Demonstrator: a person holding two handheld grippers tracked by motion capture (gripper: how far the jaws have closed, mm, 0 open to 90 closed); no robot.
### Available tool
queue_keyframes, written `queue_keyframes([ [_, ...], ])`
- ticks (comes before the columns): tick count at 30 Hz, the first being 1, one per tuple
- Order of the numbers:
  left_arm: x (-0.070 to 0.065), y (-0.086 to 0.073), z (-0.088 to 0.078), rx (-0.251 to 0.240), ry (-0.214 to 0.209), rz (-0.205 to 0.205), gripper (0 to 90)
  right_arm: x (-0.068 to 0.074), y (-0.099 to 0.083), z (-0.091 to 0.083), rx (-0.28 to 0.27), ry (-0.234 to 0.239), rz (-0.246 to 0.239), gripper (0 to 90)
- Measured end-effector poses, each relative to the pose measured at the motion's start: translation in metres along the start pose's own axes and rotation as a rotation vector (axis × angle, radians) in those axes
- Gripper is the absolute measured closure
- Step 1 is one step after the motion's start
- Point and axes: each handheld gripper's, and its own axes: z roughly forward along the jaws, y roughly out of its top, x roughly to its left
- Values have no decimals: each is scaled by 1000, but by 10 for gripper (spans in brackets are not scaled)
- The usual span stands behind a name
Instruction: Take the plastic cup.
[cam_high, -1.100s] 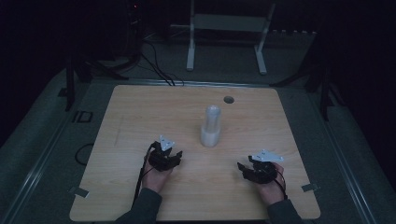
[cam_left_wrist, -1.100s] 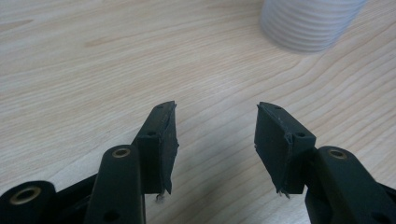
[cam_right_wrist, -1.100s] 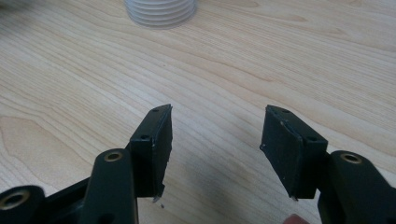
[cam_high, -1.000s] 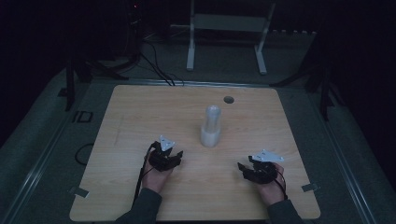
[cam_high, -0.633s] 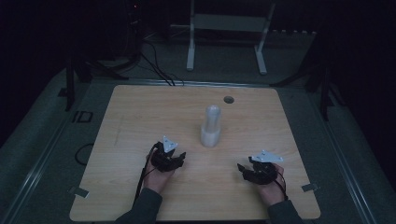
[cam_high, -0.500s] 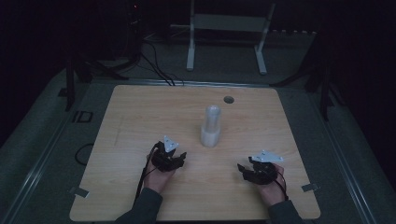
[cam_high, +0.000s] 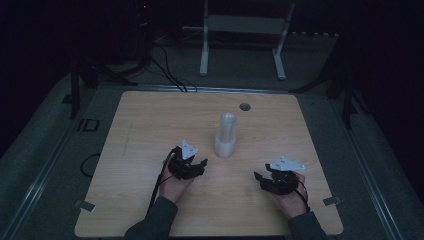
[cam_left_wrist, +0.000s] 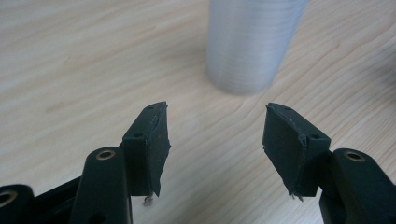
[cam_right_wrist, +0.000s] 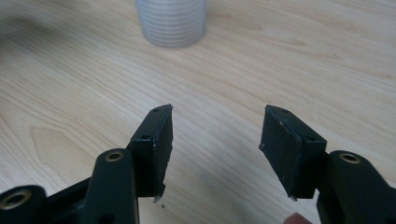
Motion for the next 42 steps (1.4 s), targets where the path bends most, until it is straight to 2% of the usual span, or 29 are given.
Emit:
queue_keyframes([
  [5,-3,12,7,-16,-13,18,391,2,8,0,-8,1,-14,420],
  [11,-5,22,18,-34,-26,3,364,2,18,-1,-28,1,-16,409],
  [18,-10,32,28,-46,-38,12,306,4,27,0,-33,4,-24,392],
  [24,-12,37,37,-55,-14,0,257,5,33,1,-39,2,-34,383],
  [32,-14,42,44,-60,-34,0,217,1,48,-4,-66,-10,-34,371],
  [35,-15,43,46,-62,-30,0,188,2,54,-5,-75,-7,-41,369],
  [42,-17,47,54,-76,-66,-7,173,5,65,0,-80,0,-58,365],
])
